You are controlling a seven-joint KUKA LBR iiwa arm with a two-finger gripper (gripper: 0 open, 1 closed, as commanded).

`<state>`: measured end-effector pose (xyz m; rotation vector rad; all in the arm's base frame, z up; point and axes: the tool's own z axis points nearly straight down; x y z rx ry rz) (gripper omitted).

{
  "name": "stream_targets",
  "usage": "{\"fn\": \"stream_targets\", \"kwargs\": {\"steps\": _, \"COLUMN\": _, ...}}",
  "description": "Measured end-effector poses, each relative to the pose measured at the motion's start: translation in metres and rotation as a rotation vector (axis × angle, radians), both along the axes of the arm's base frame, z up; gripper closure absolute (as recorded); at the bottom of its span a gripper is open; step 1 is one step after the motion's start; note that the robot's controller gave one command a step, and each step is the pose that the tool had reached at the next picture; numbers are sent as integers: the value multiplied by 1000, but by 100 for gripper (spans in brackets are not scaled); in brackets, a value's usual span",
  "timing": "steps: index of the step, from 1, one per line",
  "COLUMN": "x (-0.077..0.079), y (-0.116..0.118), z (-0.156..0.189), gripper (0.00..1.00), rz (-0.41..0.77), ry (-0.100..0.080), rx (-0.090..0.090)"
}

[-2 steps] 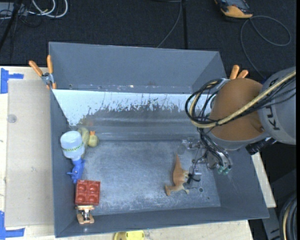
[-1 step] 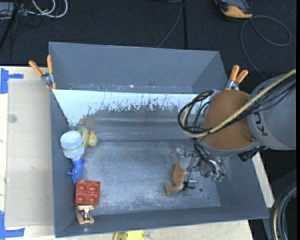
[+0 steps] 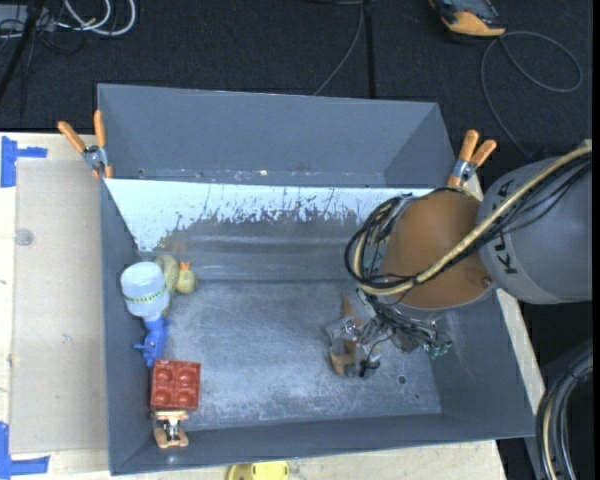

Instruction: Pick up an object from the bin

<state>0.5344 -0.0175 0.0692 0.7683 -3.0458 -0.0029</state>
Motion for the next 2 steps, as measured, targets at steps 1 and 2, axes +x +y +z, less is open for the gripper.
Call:
{"fn": "stream_targets", "kwargs": {"steps": 1, "x": 0, "y": 0, "z": 0, "gripper": 0, "rz": -1, "ry": 0, "rx": 0}}
{"fn": "stream_targets", "kwargs": {"steps": 2, "x": 0, "y": 0, "z": 0, "gripper": 0, "rz": -1, "ry": 0, "rx": 0}}
